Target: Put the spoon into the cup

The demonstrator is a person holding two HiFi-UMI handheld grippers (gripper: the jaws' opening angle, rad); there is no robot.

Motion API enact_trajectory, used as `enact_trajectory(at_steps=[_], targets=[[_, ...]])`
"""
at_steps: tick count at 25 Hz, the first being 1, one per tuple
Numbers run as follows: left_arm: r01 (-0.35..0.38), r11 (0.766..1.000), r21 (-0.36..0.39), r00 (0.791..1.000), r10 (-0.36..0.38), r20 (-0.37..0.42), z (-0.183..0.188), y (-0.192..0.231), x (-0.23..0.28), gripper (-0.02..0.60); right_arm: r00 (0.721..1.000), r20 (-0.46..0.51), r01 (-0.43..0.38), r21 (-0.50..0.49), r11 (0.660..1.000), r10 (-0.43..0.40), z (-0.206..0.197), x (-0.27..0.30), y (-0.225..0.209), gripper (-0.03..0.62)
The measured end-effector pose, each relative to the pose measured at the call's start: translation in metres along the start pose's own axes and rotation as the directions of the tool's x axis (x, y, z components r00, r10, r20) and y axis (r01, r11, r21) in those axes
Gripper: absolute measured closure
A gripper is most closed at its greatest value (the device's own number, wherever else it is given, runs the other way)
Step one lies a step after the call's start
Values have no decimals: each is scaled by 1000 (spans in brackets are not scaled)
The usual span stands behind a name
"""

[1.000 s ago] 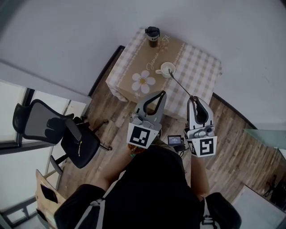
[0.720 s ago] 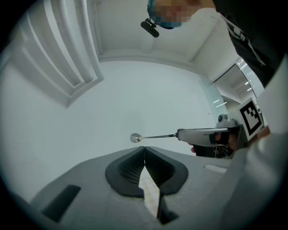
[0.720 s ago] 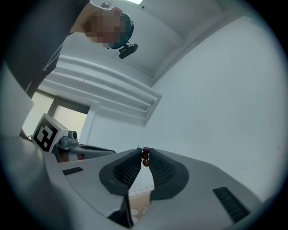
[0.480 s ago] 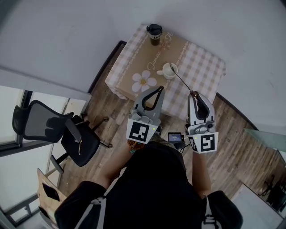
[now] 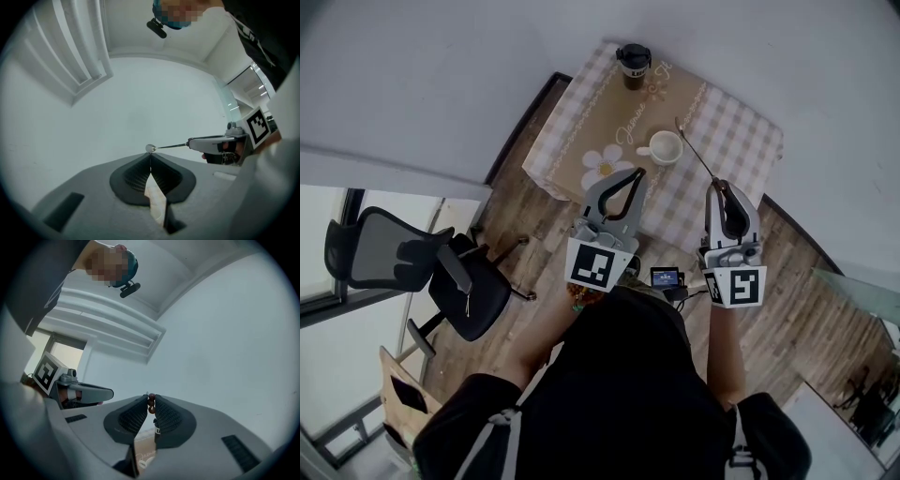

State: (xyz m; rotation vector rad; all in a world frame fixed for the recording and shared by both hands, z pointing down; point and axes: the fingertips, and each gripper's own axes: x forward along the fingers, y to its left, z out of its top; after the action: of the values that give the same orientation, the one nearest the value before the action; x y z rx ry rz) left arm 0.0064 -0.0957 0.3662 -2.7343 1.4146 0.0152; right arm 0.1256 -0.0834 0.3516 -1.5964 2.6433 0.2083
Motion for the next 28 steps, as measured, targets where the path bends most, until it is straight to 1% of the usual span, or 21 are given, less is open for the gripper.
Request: enact_trajectory(at_steps=[5, 13, 17, 22, 28], targets=[[8, 1000, -3, 1000, -8, 3, -2, 5, 10, 565, 1000, -2, 2, 2, 1000, -2, -5, 11, -4, 548], [48, 999, -15, 999, -48, 7, -3, 8, 32, 565, 999, -11, 32, 11, 999, -32, -11, 25, -14, 549], [68, 997, -25, 998, -68, -12, -9, 16, 46, 565, 999, -24, 45, 17, 999, -45, -20, 37, -19, 549], [88, 996, -9, 996, -88, -14, -13, 25, 58, 565, 996, -53, 67, 24, 997, -66, -42, 50, -29, 551], [91, 996, -1, 995, -91, -36, -18, 40, 67, 565, 987, -126, 101, 31, 994, -97, -79, 64, -43, 551]])
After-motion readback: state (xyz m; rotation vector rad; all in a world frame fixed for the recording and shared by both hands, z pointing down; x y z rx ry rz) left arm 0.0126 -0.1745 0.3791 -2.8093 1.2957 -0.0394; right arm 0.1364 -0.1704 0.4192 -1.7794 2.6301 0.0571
